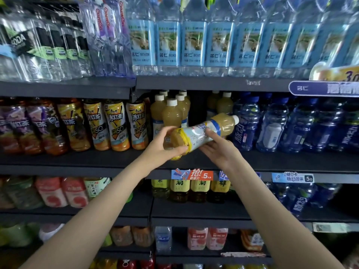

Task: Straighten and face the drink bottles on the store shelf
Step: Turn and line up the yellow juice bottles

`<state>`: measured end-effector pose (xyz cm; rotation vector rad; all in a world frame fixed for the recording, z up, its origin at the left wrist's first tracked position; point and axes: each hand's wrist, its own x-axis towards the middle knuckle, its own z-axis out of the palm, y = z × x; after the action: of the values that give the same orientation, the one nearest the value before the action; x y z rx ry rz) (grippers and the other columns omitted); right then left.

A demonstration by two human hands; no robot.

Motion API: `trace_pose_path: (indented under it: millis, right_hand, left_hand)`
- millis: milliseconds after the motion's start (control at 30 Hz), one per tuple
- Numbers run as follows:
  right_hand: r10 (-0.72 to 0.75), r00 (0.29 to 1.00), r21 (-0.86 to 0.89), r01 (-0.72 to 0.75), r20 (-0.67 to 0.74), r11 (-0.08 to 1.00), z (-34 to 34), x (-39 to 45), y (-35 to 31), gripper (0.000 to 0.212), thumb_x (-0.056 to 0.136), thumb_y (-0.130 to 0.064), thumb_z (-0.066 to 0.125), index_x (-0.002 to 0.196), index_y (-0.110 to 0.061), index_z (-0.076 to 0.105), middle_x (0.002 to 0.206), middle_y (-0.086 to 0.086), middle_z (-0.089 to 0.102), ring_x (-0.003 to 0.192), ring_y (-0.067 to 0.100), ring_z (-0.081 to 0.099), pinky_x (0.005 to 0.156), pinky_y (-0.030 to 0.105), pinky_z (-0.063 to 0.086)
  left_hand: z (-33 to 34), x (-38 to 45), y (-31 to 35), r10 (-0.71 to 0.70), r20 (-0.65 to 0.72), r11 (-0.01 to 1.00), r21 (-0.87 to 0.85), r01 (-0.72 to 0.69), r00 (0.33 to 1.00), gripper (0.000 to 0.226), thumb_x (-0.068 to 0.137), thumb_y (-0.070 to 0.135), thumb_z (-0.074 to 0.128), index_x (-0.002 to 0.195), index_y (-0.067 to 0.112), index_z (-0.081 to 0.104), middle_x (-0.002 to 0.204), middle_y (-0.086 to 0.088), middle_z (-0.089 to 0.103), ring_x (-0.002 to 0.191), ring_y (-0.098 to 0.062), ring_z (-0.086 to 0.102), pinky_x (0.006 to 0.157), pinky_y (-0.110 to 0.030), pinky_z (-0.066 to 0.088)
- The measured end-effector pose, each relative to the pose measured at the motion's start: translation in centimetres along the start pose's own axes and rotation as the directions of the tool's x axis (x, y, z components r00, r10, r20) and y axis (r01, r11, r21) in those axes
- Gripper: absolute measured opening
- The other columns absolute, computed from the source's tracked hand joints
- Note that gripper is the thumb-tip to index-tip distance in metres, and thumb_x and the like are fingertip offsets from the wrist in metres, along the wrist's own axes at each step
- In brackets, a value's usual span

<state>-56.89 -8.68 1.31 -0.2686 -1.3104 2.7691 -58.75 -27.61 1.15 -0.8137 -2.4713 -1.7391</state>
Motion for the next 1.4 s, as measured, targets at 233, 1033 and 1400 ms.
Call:
trace_pose_path:
  millis: [233,1033,1400]
  right_hand:
    - [0.004,0.982,-0.139,0.023,0.188,0.99,-0.9,-1.6,-1.1,0.027,0.089,-0.004,0.058,0.116,-0.004,0.057,0.115,0.014,0.066,0.105,0.024,0.065,0.088,0.034,0.055]
    - [-0.267,0.945,-0.593,0.326,0.188,0.736,0.4,-2.2,-1.5,0.038,0.078,-0.013,0.074,0.112,-0.012,0.058,0.106,0.003,0.068,0.101,0.019,0.065,0.088,0.038,0.055]
    - [-0.286,0.958,-0.658,0.229,0.022,0.717,0.9,-1.7,-0.1,0.042,0.067,-0.023,0.084,0.101,-0.008,0.063,0.099,0.007,0.071,0.093,0.02,0.068,0.085,0.038,0.057]
  left_hand:
    - [-0.6,-0.1,-0.6,-0.047,0.027,0.993,-0.104,0.049,0.999,0.046,0.075,0.012,0.075,0.115,0.023,0.054,0.114,0.008,0.059,0.106,-0.006,0.057,0.09,-0.02,0.046]
    - [2.1,0.3,0.4,-0.087,0.129,0.995,0.064,0.079,0.988,0.052,0.072,0.029,0.078,0.116,0.027,0.05,0.105,0.014,0.057,0.103,-0.007,0.054,0.077,-0.014,0.046]
    - [0.8,-1.1,-0.2,0.1,-0.042,0.927,0.366,-0.078,0.994,0.06,0.073,0.03,0.078,0.125,0.016,0.053,0.117,0.003,0.049,0.107,-0.011,0.05,0.089,-0.023,0.04]
